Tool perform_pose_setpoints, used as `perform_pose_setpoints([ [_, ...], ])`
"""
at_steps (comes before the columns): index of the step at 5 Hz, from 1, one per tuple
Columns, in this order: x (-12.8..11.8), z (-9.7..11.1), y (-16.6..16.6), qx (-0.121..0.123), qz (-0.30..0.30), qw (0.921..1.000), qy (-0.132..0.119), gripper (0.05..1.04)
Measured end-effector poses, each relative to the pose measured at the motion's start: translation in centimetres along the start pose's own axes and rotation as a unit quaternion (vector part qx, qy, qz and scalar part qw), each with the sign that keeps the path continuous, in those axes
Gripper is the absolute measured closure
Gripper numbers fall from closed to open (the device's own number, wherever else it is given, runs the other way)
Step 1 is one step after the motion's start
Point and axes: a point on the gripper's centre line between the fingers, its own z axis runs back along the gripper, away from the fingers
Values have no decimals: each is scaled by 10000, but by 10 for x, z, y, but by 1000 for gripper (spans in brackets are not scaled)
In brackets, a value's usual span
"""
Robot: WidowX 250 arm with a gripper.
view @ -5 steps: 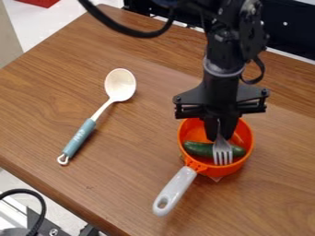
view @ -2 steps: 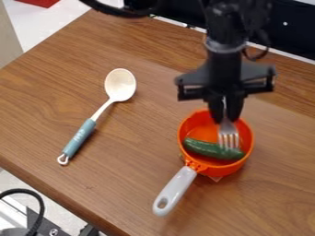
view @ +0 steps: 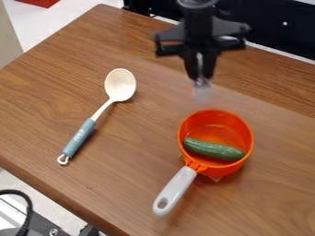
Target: Remove the fork from the pot and put it on the top of the table.
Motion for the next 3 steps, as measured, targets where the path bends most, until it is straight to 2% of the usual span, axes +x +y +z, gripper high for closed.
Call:
perform_pose_setpoints([
  [1, 32, -9, 13, 83, 554, 9984, -28, 971],
  [2, 46, -19, 24, 197, -30, 9998, 44, 971],
  [3, 56, -27, 28, 177, 412, 9990, -82, 971],
])
